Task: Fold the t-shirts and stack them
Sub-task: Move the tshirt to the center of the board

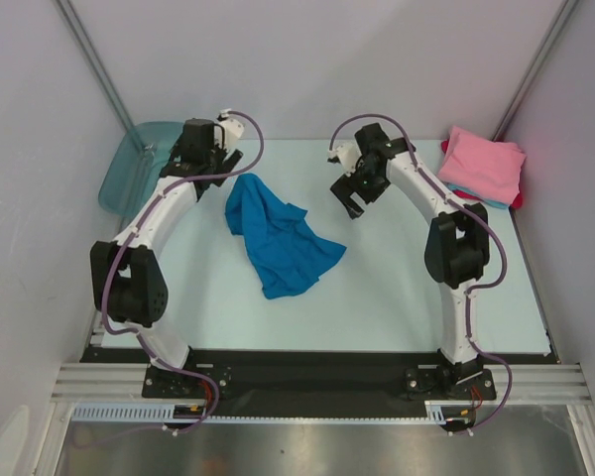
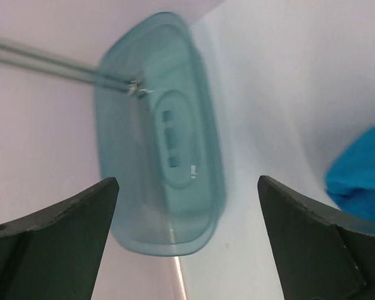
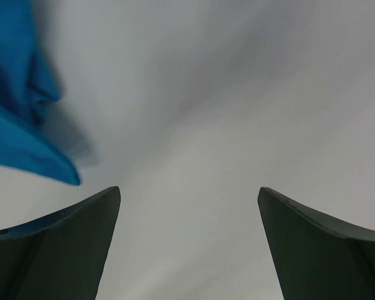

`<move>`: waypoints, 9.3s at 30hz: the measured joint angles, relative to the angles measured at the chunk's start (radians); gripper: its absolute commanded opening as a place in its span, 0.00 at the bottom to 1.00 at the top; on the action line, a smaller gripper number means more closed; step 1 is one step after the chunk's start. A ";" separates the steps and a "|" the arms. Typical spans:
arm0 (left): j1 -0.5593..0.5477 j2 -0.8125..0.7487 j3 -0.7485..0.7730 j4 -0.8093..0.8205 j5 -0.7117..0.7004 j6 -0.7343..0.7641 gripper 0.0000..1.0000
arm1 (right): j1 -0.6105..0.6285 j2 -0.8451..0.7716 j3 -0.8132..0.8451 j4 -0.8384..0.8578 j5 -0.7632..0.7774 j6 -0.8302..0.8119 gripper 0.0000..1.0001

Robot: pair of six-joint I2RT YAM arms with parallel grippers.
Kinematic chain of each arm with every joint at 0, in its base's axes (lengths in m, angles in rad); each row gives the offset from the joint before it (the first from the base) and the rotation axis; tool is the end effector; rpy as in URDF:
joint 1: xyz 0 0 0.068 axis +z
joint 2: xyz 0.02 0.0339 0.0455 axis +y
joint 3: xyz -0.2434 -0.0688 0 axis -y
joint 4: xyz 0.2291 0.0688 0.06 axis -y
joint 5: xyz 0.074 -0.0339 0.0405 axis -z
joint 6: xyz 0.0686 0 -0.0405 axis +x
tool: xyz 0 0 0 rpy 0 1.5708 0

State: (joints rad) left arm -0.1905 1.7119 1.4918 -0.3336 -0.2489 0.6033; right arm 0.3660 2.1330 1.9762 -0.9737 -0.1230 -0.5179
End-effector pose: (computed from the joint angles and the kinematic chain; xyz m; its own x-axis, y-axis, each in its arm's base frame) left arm 0.4062 -0.0611 0.2891 -0.4378 0.6444 -0.6269 0.2746 0.7598 0.5893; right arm 0.4134 0.1675 0.2144 -0.5339 -0.7308 -0.4253 -0.7692 0.6286 -0.1146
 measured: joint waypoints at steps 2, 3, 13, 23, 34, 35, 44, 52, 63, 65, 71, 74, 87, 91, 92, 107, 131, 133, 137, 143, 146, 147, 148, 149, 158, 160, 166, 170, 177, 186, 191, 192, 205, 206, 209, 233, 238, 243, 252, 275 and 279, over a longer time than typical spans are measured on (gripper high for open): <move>0.000 0.006 0.000 0.050 -0.099 0.001 1.00 | 0.009 0.002 0.000 -0.047 -0.077 -0.013 1.00; 0.002 0.011 0.000 0.071 -0.144 0.000 1.00 | 0.012 0.002 0.000 -0.072 -0.114 -0.019 1.00; 0.008 0.025 0.001 0.092 -0.257 -0.020 1.00 | 0.015 0.048 0.004 -0.198 -0.309 -0.109 0.93; 0.008 0.048 0.036 0.084 -0.265 -0.027 1.00 | 0.031 0.166 0.051 -0.246 -0.373 -0.138 0.71; 0.008 0.057 0.040 0.083 -0.268 -0.030 1.00 | 0.044 0.171 0.056 -0.286 -0.425 -0.164 0.69; 0.008 0.058 0.040 0.082 -0.268 -0.031 1.00 | 0.044 0.174 0.056 -0.290 -0.428 -0.165 0.69; 0.008 0.071 0.054 0.075 -0.268 -0.055 1.00 | 0.044 0.233 0.049 -0.303 -0.436 -0.167 0.57; 0.002 0.072 0.083 0.069 -0.268 -0.066 1.00 | 0.044 0.234 0.049 -0.298 -0.439 -0.149 0.12; -0.006 0.072 0.083 0.061 -0.267 -0.080 1.00 | 0.038 0.206 0.009 -0.150 -0.194 -0.076 0.00; -0.007 0.072 0.083 0.061 -0.267 -0.080 1.00 | 0.034 0.178 -0.009 -0.068 -0.045 -0.066 0.00; -0.010 0.072 0.083 0.060 -0.266 -0.080 1.00 | -0.011 0.079 -0.029 0.253 0.372 -0.150 0.00; -0.013 0.072 0.083 0.060 -0.264 -0.080 1.00 | -0.039 0.013 -0.107 0.556 0.564 -0.307 0.00; -0.018 0.086 0.070 0.064 -0.143 0.001 0.98 | -0.101 0.029 -0.172 1.552 0.824 -0.891 0.00; -0.026 0.111 0.058 0.074 -0.038 0.093 1.00 | -0.109 0.028 -0.166 1.695 0.787 -0.933 0.00; -0.029 0.121 0.058 0.077 -0.008 0.116 1.00 | -0.110 0.026 -0.171 1.716 0.774 -0.933 0.00; -0.083 0.266 0.123 0.223 0.313 0.231 1.00 | -0.042 -0.165 -0.359 1.847 0.575 -0.861 0.00; -0.096 0.581 0.465 -0.190 0.750 0.129 0.74 | 0.010 -0.240 -0.570 1.764 0.608 -0.846 0.00; -0.096 0.601 0.486 -0.210 0.751 0.129 0.61 | 0.010 -0.240 -0.570 1.764 0.610 -0.846 0.00; -0.096 0.657 0.546 -0.255 0.749 0.132 0.51 | 0.010 -0.240 -0.570 1.764 0.612 -0.846 0.00; -0.097 0.705 0.590 -0.318 0.733 0.137 0.00 | 0.007 -0.240 -0.563 1.764 0.612 -0.846 0.00; -0.103 0.715 0.627 -0.321 0.632 0.109 0.00 | 0.005 -0.240 -0.560 1.765 0.612 -0.845 0.00; -0.104 0.713 0.634 -0.311 0.597 0.095 0.00 | 0.005 -0.240 -0.560 1.764 0.613 -0.845 0.00; -0.105 0.707 0.635 -0.294 0.563 0.082 0.00 | 0.005 -0.240 -0.560 1.764 0.613 -0.844 0.00; -0.105 0.695 0.633 -0.273 0.531 0.071 0.00 | 0.005 -0.240 -0.560 1.764 0.613 -0.844 0.00; -0.076 0.351 0.581 -0.269 0.558 0.083 0.00 | -0.007 -0.240 -0.560 1.756 0.615 -0.830 0.00; -0.073 0.267 0.597 -0.291 0.587 0.109 0.00 | -0.010 -0.240 -0.560 1.756 0.615 -0.820 0.00; -0.073 0.125 0.641 -0.498 0.740 0.283 0.00 | -0.013 -0.230 -0.560 1.756 0.615 -0.801 0.00; -0.076 0.158 0.632 -0.753 0.822 0.414 0.00 | -0.013 -0.225 -0.560 1.748 0.612 -0.793 0.00; -0.105 0.186 0.394 -0.961 0.838 0.536 0.38 | -0.013 -0.225 -0.558 1.738 0.603 -0.792 0.00; -0.155 0.245 0.417 -1.005 0.742 0.539 0.91 | -0.015 -0.222 -0.532 1.733 0.599 -0.793 0.00; -0.139 0.391 0.496 -1.007 0.673 0.473 1.00 | -0.014 -0.220 -0.532 1.733 0.601 -0.794 0.00; -0.133 0.432 0.529 -0.998 0.664 0.447 0.99 | -0.014 -0.220 -0.532 1.733 0.603 -0.794 0.00; -0.067 0.610 0.622 -0.686 0.587 0.267 0.92 | 0.011 -0.220 -0.562 1.722 0.631 -0.792 0.00; -0.067 0.609 0.613 -0.660 0.588 0.273 0.91 | 0.012 -0.220 -0.563 1.722 0.634 -0.792 0.00; -0.068 0.609 0.610 -0.615 0.607 0.294 0.91 | 0.017 -0.220 -0.565 1.722 0.635 -0.792 0.00; -0.106 0.597 0.610 -0.622 0.681 0.437 0.47 | 0.017 -0.217 -0.574 1.723 0.639 -0.799 0.00; -0.106 0.633 0.620 -0.615 0.644 0.435 0.39 | 0.017 -0.209 -0.574 1.723 0.639 -0.799 0.00; -0.106 0.662 0.620 -0.615 0.620 0.428 0.00 | 0.017 -0.209 -0.574 1.724 0.639 -0.799 0.00; -0.106 0.670 0.667 -0.601 0.553 0.365 0.00 | 0.018 -0.209 -0.574 1.723 0.640 -0.798 0.00; -0.090 0.194 0.690 -0.917 0.694 0.549 0.00 | 0.018 -0.182 -0.573 1.727 0.637 -0.799 0.00; -0.107 0.178 0.538 -0.959 0.686 0.599 0.00 | 0.016 -0.175 -0.572 1.726 0.634 -0.801 0.00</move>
State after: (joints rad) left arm -0.2977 1.8900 2.0296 -1.2930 0.4366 1.2018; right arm 0.3820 1.9579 1.4040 0.7525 0.5106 -1.3190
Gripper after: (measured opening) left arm 0.006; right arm 0.011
